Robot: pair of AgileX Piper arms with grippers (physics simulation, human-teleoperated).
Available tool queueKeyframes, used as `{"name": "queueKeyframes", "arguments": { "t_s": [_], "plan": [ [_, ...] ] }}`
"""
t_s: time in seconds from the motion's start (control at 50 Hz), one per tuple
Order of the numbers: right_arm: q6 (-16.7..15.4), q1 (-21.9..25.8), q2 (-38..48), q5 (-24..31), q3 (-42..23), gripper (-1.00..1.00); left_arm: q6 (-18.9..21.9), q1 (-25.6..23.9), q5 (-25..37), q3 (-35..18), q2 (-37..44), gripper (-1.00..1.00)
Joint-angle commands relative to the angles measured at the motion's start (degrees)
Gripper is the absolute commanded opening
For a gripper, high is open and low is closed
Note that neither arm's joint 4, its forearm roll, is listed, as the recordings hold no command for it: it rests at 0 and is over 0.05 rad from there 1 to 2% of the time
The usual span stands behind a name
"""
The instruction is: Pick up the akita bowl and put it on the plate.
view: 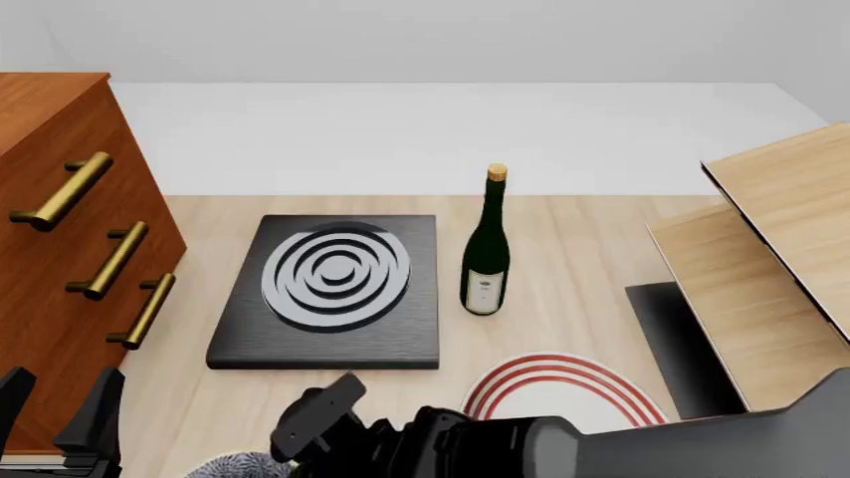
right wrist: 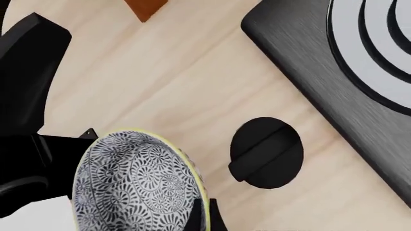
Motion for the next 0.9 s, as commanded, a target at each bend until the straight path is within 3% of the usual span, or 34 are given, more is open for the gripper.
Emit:
{"name": "queueKeyframes", "arguments": {
  "t_s": [0.02, 0.44, 0.9],
  "plan": [
    [0.09, -2.11, -3.09, 0.48, 0.77, -1.00, 0.00, 0.00, 0.00, 0.00, 0.00, 1.00],
    [-1.01, -6.38, -13.56, 3.20, 3.23, -1.00, 0.00, 0.00, 0.00, 0.00, 0.00, 1.00],
    [-1.49, -20.39, -26.64, 5.40, 10.16, -1.00, 0.00, 0.00, 0.00, 0.00, 0.00, 1.00]
  ]
}}
